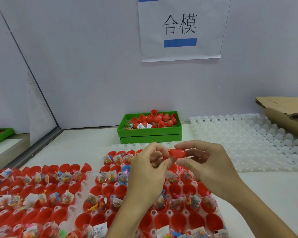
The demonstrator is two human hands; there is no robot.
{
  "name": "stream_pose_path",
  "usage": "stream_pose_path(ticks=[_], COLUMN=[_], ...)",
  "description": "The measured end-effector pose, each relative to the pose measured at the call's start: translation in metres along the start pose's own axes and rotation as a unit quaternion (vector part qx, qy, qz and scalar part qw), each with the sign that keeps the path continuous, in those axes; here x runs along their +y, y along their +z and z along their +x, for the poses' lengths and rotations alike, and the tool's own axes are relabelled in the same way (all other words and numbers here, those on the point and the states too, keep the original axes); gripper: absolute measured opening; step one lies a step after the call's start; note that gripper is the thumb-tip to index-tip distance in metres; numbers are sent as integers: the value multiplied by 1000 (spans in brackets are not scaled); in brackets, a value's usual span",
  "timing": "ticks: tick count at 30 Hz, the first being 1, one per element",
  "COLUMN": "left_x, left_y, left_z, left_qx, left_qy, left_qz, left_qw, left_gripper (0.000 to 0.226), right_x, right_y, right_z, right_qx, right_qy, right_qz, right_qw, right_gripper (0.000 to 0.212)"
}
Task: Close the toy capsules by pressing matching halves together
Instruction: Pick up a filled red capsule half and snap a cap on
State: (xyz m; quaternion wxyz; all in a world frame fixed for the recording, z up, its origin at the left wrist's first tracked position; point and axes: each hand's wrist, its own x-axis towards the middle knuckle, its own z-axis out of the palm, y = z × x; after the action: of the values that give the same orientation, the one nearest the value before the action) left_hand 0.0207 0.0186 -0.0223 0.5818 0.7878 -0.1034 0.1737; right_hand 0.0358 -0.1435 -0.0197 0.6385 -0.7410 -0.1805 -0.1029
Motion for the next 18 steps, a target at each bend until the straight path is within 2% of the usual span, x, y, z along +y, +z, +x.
stream_pose_path(ticks=[7,12,18], left_x=[1,3,6], left_y=[2,3,4], left_z=[-2,-3,-3], left_qx=[51,52,37], left_qy=[36,38,65], left_qz=[-27,-26,1], left_qw=[998,998,997], left_gripper=[20,33,35], right_x=[-1,-1,0], right_y=[1,4,6], right_z=[0,-1,0], right_qx=[6,26,34], right_qy=[-7,-19,-15], right_qz=[21,28,27], right_qw=[1000,999,999], right_gripper=[31,30,29])
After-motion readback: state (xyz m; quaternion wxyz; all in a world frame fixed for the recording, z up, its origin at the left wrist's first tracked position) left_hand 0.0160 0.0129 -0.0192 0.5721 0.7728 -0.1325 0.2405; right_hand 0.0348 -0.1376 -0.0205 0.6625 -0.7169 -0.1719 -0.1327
